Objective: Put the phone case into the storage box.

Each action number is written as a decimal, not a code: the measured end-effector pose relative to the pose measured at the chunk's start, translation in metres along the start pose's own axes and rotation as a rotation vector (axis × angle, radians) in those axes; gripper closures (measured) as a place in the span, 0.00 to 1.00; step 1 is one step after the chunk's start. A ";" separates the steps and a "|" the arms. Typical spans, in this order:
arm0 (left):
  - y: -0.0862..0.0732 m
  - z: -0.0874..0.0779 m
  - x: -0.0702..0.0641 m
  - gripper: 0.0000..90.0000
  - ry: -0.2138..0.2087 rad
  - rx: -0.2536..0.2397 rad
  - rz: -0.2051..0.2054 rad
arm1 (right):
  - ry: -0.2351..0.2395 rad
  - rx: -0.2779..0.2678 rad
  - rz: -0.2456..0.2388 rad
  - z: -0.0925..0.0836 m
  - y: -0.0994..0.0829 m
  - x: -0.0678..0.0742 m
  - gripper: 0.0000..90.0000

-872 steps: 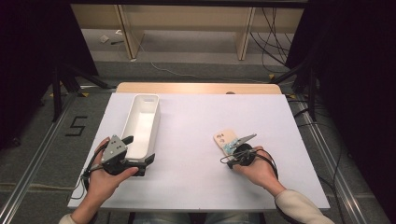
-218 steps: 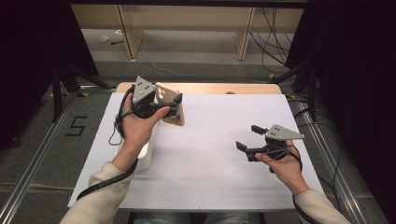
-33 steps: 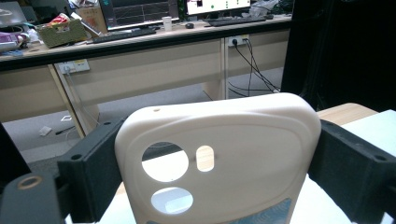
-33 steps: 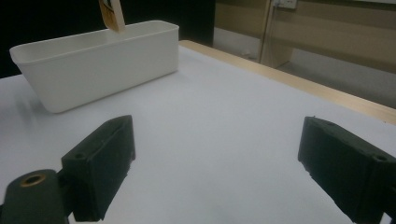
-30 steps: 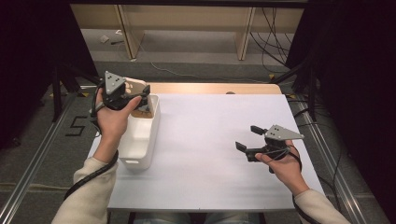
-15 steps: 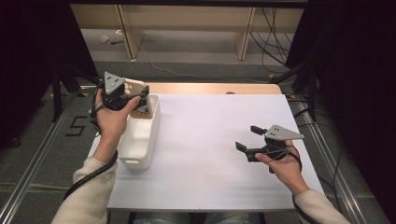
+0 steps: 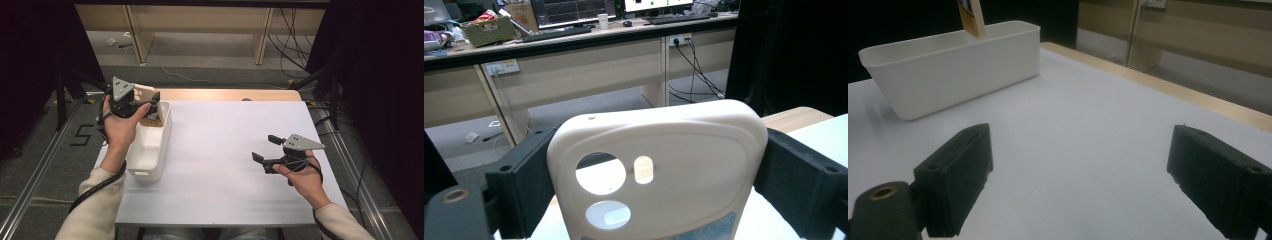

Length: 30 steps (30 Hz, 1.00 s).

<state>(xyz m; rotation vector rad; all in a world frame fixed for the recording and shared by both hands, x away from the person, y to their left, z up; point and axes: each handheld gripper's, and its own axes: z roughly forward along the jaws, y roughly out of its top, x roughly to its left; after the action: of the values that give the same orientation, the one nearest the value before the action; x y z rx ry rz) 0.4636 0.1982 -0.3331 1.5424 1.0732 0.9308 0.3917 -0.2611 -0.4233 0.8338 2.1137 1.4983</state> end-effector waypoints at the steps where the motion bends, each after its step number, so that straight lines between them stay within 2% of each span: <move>1: 0.000 0.001 0.000 0.11 -0.001 0.000 0.000 | 0.001 0.002 -0.001 0.000 0.000 0.000 0.13; 30: -0.009 0.014 0.006 0.11 0.005 0.021 -0.007 | 0.004 0.006 0.003 0.002 -0.001 0.001 0.14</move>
<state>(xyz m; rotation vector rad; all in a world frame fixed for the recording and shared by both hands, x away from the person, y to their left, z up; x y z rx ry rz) 0.4773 0.2004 -0.3445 1.5531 1.0945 0.9211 0.3922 -0.2596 -0.4251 0.8370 2.1223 1.4970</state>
